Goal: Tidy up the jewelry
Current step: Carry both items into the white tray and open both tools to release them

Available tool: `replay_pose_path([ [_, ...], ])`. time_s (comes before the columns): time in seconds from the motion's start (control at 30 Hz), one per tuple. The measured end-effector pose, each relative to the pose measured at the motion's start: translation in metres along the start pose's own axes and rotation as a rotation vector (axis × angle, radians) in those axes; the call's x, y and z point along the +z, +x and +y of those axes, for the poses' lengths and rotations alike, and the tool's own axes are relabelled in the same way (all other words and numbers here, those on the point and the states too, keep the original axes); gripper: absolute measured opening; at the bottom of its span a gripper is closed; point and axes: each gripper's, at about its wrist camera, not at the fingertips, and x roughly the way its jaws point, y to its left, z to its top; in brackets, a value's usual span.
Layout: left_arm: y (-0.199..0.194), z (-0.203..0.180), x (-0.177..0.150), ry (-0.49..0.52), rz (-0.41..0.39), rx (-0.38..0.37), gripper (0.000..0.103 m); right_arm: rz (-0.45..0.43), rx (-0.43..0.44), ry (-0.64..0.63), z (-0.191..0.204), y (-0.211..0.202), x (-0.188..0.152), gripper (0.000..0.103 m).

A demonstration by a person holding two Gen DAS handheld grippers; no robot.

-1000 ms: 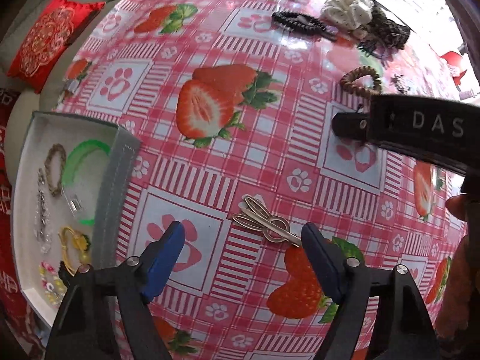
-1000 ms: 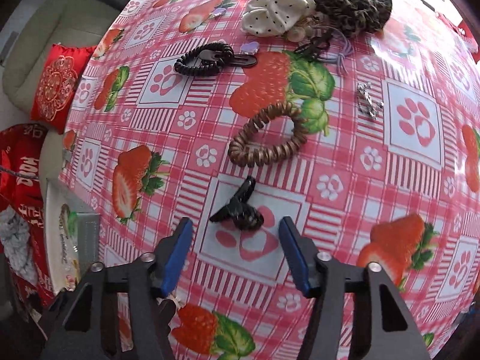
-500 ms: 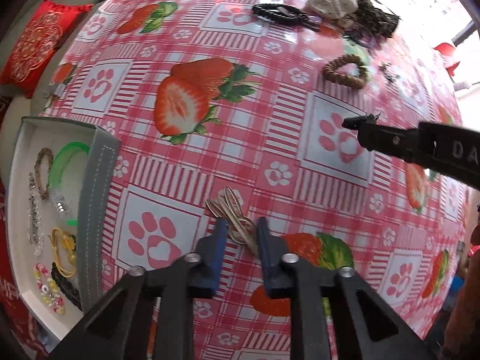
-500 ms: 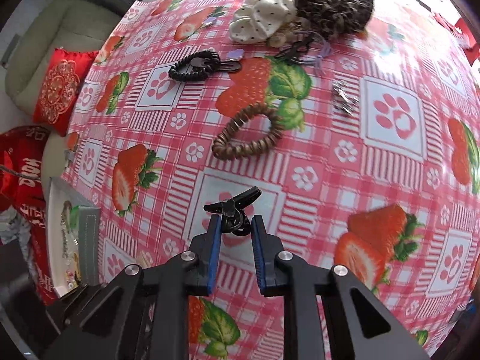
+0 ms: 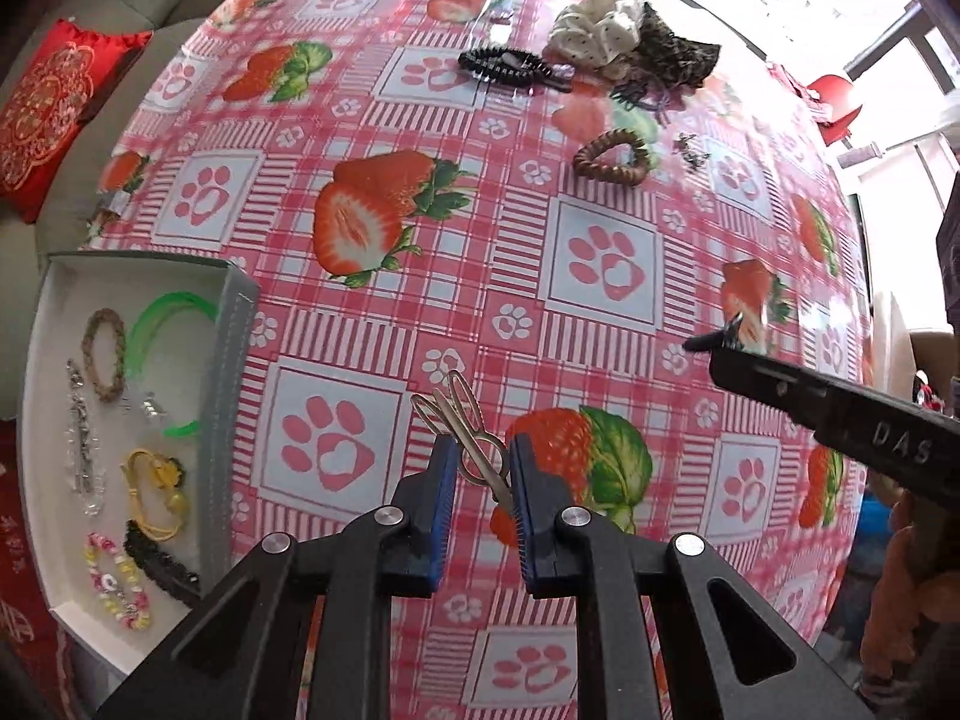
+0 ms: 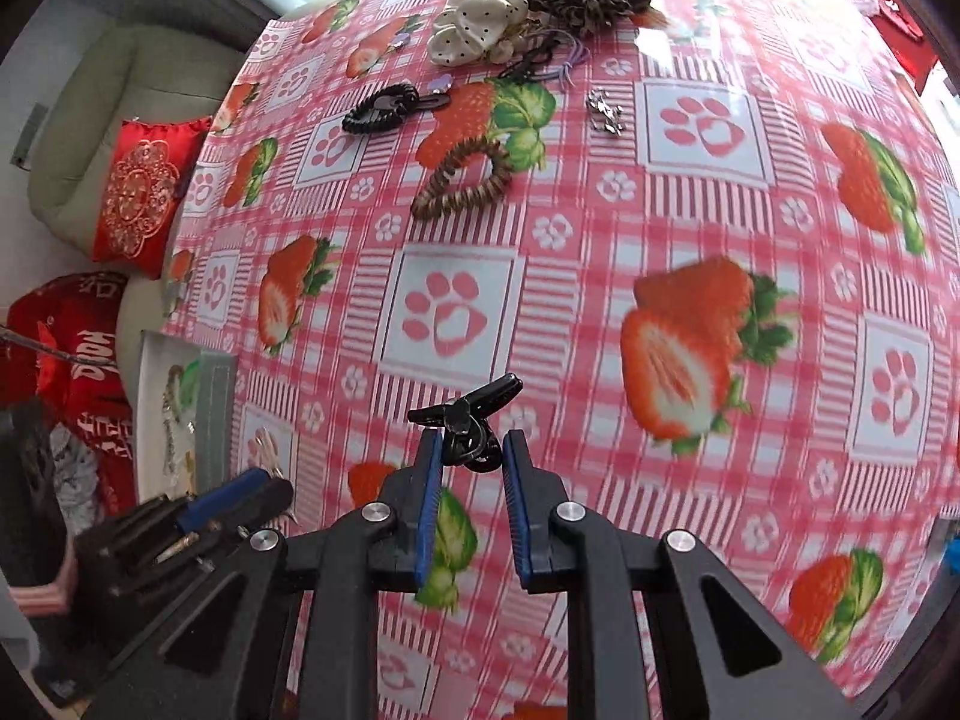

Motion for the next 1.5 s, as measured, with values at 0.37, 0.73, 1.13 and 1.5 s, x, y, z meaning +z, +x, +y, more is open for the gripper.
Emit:
replay_pose_path([
  [0.37,-0.032,0.014,-0.032,0.072,-0.024,0.017,0.025,0.005,0.013,-0.004,0.007,-0.018,-0.038,0.022],
  [0.73,-0.053,0.05,-0.057,0.187,-0.032,-0.03,0.025,-0.007,-0.006,0.033,0.048,-0.021,-0.075,0.022],
  [1.13,-0.075,0.166,-0.084,0.146,-0.054,0.0,0.025,0.0,-0.002,0.0,0.151,0.008,-0.114,0.022],
  [1.5,-0.063,0.253,-0.113,0.046,-0.029,0.076,0.025,0.082,0.015,-0.171,0.245,0.049,-0.141,0.022],
])
